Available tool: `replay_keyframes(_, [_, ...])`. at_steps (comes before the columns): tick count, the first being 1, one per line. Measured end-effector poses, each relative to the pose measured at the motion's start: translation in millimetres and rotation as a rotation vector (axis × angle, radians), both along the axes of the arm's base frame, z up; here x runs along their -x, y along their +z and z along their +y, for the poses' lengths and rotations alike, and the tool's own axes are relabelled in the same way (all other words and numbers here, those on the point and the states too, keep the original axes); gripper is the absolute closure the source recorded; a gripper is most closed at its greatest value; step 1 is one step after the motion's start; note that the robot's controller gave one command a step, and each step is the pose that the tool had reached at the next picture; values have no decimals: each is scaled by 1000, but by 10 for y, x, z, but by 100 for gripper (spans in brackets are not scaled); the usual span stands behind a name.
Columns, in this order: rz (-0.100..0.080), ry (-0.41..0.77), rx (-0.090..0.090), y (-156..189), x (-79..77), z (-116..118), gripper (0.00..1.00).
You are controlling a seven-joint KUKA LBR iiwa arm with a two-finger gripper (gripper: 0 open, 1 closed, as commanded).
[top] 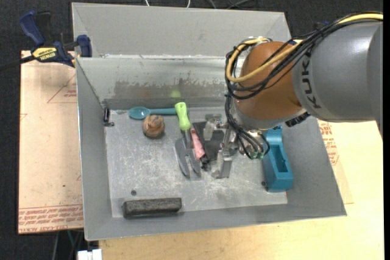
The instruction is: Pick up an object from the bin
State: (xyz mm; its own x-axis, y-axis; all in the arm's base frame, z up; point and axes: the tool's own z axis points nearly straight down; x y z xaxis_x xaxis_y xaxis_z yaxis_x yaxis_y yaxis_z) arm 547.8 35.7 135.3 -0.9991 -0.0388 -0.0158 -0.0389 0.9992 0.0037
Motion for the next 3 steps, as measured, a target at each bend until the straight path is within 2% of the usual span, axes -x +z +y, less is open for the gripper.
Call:
replay_keyframes(1, [9,-49,0,-523,32,-11,0])
replay_keyframes(2, [7,-308,-4,-634,119,-227,100])
replay_keyframes(3, [6,-308,-5,-634,118,-227,100])
